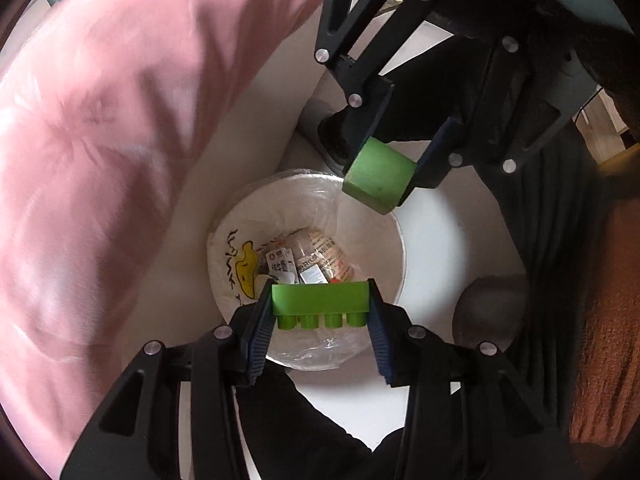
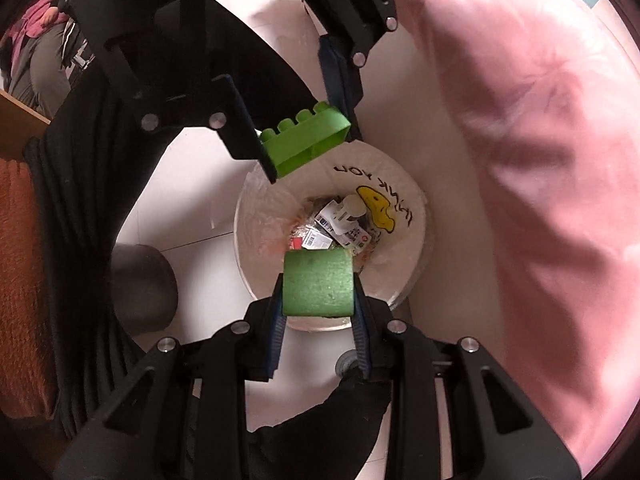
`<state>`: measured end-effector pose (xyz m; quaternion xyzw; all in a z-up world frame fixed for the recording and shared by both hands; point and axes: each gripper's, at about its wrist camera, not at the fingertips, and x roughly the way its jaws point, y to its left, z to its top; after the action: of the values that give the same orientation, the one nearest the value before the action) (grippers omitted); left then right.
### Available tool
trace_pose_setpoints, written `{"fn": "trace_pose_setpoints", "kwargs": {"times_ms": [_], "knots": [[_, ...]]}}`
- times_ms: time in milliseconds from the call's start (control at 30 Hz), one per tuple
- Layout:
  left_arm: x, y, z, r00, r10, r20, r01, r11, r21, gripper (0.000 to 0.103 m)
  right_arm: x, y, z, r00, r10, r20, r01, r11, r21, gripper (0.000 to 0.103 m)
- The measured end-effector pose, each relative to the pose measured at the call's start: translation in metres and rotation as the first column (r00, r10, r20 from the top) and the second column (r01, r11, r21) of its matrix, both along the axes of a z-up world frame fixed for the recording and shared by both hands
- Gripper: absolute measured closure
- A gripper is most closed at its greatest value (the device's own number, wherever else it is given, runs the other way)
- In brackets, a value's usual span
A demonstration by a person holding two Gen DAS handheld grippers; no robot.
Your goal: Collect trash
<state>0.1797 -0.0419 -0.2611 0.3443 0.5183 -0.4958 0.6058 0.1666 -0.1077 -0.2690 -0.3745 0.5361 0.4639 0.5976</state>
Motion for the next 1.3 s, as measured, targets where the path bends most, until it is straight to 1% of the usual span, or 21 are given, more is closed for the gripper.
{"fn": "trace_pose_setpoints", "kwargs": {"times_ms": [467,667,700,733,767,800,833,867,933,1067,1300], "knots": [[0.007,0.009,-0.019,0.999,0.021,-0.042,-0.021,1.000,-0.003,0.058,0.007,0.005,-0.017,1.000,0.004,-0.019,-0.004,1.000,-0.011,0.072],[0.009,0.010,-0.019,0.998,0.033,-0.049,-0.034,0.999,-0.012,0.057,0.008,0.005,-0.017,1.000,-0.009,-0.012,0.009,1.000,-0.006,0.071],[0.009,0.011,-0.019,0.998,0.038,-0.054,-0.039,0.999,-0.017,0.057,0.010,0.004,-0.016,1.000,-0.019,-0.012,0.019,1.000,0.006,0.069],[0.010,0.012,-0.016,0.997,0.045,-0.060,-0.047,0.999,-0.027,0.056,0.011,0.005,-0.015,0.999,-0.031,-0.018,0.031,0.999,0.015,0.052],[0.012,0.012,-0.014,0.997,0.057,-0.056,-0.059,0.998,-0.034,0.038,0.013,0.004,-0.015,0.999,-0.043,-0.021,0.043,0.999,0.023,0.023],[0.014,0.013,-0.013,0.996,0.074,-0.047,-0.076,0.997,-0.035,0.027,0.015,0.004,-0.013,0.998,-0.063,-0.009,0.064,0.997,0.035,0.015],[0.015,0.015,-0.010,0.996,0.083,-0.045,-0.085,0.995,-0.044,0.011,0.016,0.004,-0.011,0.997,-0.076,0.012,0.075,0.996,0.050,0.013],[0.014,0.015,-0.008,0.996,0.083,-0.039,-0.085,0.995,-0.048,0.005,0.016,0.005,-0.009,0.997,-0.077,0.025,0.075,0.996,0.055,0.012],[0.012,0.015,-0.006,0.996,0.075,-0.046,-0.077,0.996,-0.047,0.005,0.015,0.006,-0.008,0.994,-0.088,0.057,0.086,0.995,0.041,0.007],[0.004,0.011,-0.005,0.998,0.054,-0.026,-0.054,0.998,-0.017,0.003,0.007,0.004,-0.006,0.996,-0.070,0.048,0.070,0.997,0.017,0.007],[0.003,0.007,-0.003,0.998,0.053,-0.022,-0.053,0.998,-0.017,0.003,0.001,-0.003,0.000,0.995,-0.081,0.054,0.081,0.997,0.004,0.007]]}}
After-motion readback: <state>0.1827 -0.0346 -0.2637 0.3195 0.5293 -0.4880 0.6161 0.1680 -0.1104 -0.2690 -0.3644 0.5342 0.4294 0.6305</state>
